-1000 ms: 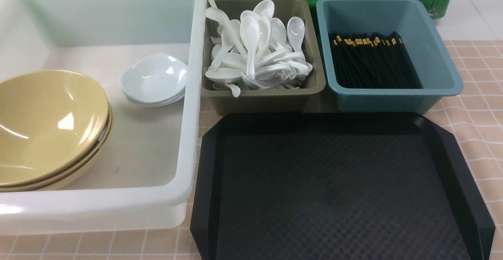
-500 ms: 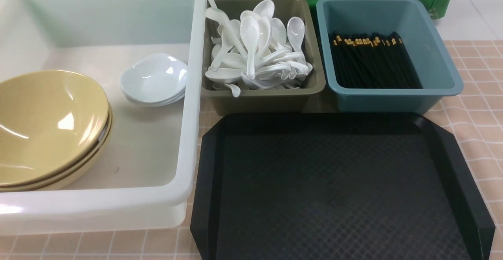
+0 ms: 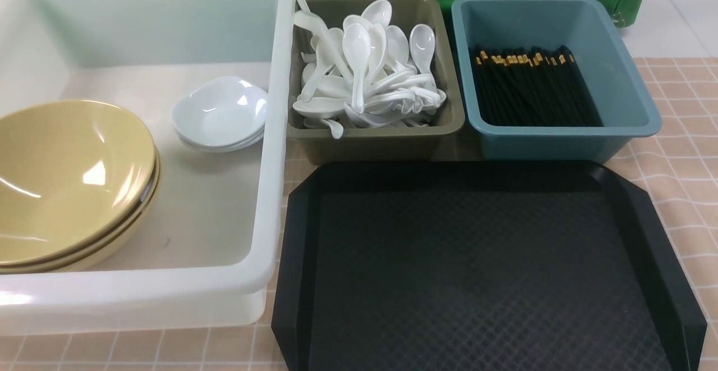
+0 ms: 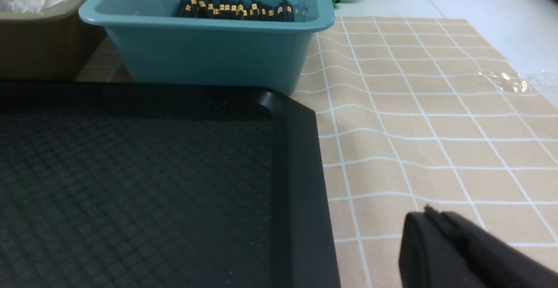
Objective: On brown table put chopsticks spoon bowls plates into blue grey white boxes.
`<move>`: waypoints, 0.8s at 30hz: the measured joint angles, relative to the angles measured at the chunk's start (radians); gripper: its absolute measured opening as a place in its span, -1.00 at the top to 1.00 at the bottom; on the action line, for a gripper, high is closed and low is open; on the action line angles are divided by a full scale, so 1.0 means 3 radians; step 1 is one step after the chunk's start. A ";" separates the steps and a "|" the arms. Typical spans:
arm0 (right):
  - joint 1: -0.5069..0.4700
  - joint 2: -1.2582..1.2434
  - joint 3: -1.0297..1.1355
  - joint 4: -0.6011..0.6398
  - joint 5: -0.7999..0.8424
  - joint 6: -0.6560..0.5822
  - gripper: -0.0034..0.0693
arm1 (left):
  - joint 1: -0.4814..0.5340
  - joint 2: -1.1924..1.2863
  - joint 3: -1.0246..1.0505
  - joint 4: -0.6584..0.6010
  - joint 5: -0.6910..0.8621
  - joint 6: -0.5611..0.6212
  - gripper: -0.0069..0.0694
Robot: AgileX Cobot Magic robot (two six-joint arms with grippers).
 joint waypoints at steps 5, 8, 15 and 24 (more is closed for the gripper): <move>0.0000 0.0000 0.0000 -0.0003 0.0000 0.0000 0.77 | 0.0000 -0.0073 0.0252 -0.0091 -0.0352 -0.0036 0.81; 0.0000 0.0000 0.0000 -0.0003 0.0000 0.0000 0.77 | 0.0000 -0.0173 0.0591 -0.0102 -0.0889 -0.0129 0.81; 0.0000 0.0000 0.0000 -0.0003 0.0000 0.0000 0.77 | 0.0187 -0.0543 0.1671 -0.0162 -0.2205 -0.0331 0.81; 0.0000 0.0000 0.0000 -0.0003 0.0003 0.0000 0.77 | 0.0543 -0.0710 0.1772 -0.0274 -0.1625 -0.0428 0.81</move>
